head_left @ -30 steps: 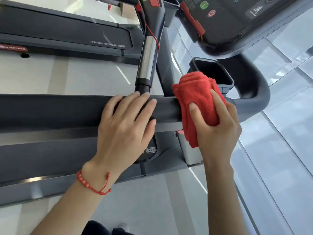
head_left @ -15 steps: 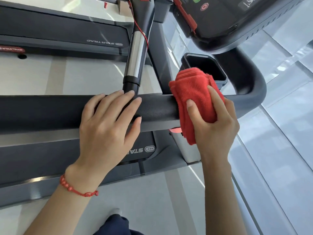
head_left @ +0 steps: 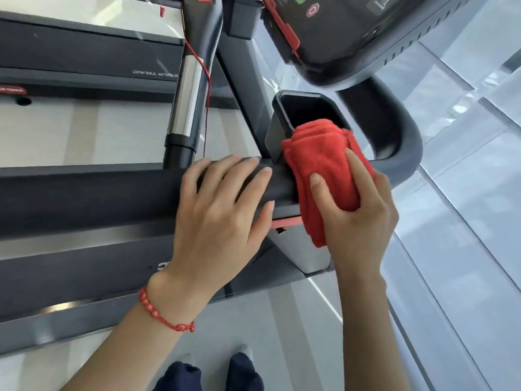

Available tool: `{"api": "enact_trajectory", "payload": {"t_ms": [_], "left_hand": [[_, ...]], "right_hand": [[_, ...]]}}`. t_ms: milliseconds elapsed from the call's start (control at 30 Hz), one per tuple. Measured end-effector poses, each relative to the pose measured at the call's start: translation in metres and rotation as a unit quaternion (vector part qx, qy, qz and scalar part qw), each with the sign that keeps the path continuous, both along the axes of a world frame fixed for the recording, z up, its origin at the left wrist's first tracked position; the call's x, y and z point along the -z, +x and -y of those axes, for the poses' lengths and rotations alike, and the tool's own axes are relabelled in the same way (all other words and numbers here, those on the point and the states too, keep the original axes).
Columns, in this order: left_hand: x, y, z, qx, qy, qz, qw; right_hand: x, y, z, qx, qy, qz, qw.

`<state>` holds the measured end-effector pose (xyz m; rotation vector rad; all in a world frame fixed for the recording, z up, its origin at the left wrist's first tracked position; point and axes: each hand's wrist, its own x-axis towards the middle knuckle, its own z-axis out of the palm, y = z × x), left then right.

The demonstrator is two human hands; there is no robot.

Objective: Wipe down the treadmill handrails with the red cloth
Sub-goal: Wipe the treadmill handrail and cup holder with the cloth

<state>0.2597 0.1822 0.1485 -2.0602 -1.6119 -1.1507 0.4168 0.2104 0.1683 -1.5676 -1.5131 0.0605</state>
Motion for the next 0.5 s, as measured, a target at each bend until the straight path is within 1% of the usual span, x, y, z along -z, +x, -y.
{"api": "enact_trajectory", "payload": {"t_ms": [67, 133, 200, 333, 500], "left_hand": [[0.004, 0.009, -0.003, -0.005, -0.016, -0.009, 1.000], [0.007, 0.013, -0.005, -0.015, -0.020, -0.010, 1.000], [0.007, 0.015, -0.007, -0.026, -0.007, -0.003, 1.000], [0.006, 0.021, -0.009, -0.049, 0.017, 0.007, 0.999], [0.007, 0.031, -0.010, -0.088, 0.029, 0.018, 0.996]], "right_hand": [[-0.002, 0.007, -0.004, 0.008, -0.002, 0.000, 1.000], [-0.001, 0.004, -0.005, -0.003, 0.002, 0.020, 1.000], [0.000, 0.000, -0.004, -0.034, 0.005, 0.032, 0.999], [-0.001, 0.012, -0.011, -0.103, 0.002, 0.029, 0.994], [-0.004, 0.039, -0.020, -0.114, 0.001, 0.025, 0.993]]}}
